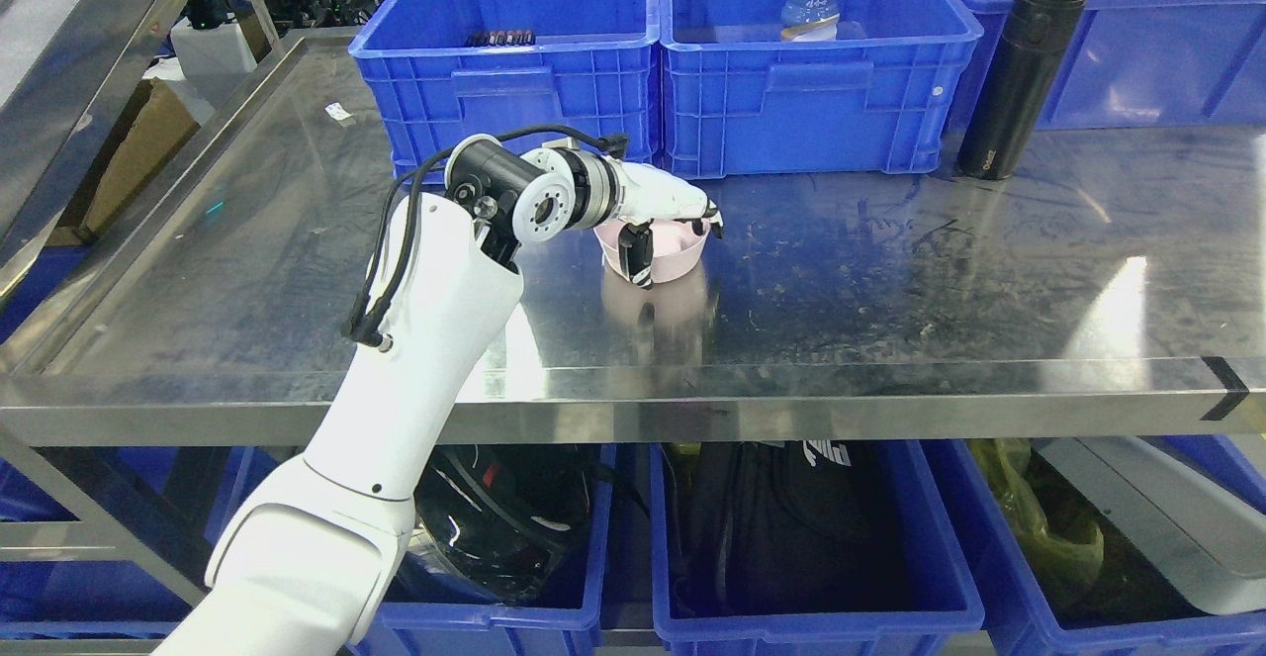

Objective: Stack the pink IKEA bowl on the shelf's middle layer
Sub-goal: 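Close the left hand fingers around the pink bowl's rim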

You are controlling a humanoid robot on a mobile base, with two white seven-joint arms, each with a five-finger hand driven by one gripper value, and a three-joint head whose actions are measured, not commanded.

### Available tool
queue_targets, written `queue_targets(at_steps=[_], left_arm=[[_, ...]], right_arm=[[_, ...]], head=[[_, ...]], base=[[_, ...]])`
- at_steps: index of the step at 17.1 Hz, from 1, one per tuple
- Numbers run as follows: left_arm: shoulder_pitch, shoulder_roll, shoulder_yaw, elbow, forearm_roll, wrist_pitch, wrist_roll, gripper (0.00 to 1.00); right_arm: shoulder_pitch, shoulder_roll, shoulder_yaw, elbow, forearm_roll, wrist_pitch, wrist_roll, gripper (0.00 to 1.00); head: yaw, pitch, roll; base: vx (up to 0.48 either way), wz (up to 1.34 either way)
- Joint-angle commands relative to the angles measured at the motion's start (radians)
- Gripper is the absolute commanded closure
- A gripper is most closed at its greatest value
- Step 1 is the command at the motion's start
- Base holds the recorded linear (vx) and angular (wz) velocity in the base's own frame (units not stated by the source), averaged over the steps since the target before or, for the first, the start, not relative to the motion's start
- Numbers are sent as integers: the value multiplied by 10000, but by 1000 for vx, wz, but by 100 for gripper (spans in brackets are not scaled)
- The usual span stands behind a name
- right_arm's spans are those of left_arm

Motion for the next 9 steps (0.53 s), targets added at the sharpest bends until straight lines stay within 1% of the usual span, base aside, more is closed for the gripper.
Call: queue_targets(at_steps=[1, 4, 7, 9], left_arm=[[-341, -230, 174, 483, 90, 17, -34, 24], [-924, -1, 174, 421, 243, 32, -370, 21], [-957, 398, 82, 436, 536, 32, -448, 21], [-880, 475, 5, 452, 536, 17, -448, 20]], right_arm=[[46, -175, 0, -175, 1, 1, 2, 0], [46, -175, 0, -175, 1, 1, 2, 0], [45, -175, 0, -175, 1, 1, 2, 0], [46, -175, 0, -175, 1, 1, 2, 0]], head=[[0, 0, 0], [0, 0, 0], [0, -2, 0], [0, -1, 0]], base=[[0, 0], [0, 0], [0, 0], [0, 0]])
